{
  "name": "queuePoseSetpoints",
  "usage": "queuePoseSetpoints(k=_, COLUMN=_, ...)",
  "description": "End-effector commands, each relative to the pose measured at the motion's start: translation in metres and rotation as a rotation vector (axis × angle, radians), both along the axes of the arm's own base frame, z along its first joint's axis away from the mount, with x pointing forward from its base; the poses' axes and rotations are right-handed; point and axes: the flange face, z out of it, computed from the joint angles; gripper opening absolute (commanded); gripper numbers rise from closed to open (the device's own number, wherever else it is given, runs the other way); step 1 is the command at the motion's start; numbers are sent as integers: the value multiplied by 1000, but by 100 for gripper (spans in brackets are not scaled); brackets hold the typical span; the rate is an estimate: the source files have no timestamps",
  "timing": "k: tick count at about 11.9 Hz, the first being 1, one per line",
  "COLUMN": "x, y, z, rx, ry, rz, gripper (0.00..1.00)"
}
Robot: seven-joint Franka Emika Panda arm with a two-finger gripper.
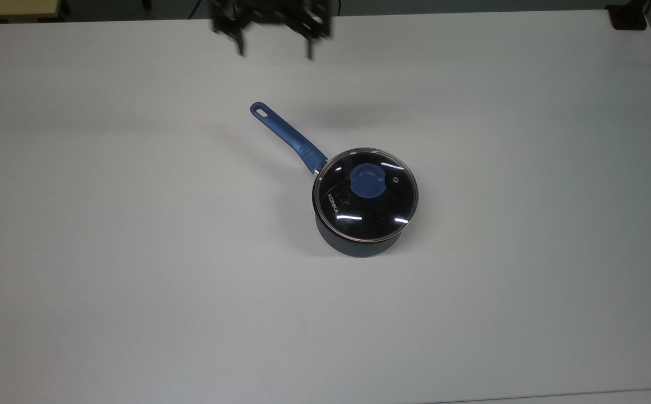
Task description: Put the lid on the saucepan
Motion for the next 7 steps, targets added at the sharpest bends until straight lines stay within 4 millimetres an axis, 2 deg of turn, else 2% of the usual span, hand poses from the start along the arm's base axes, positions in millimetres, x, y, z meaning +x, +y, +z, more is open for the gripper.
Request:
queuePoseSetpoints(k=1, x=-29, y=-51, z=-4, rx=-25, ry=23, rz=74, gripper=100)
queuePoseSetpoints(k=4, x=-25, y=-62, z=-8, rx=-70, ry=27, rz=75, gripper=100)
queuePoseSetpoints(k=7, x=-24, y=-75, z=-1, rx=-73, ry=17, rz=42, gripper=100)
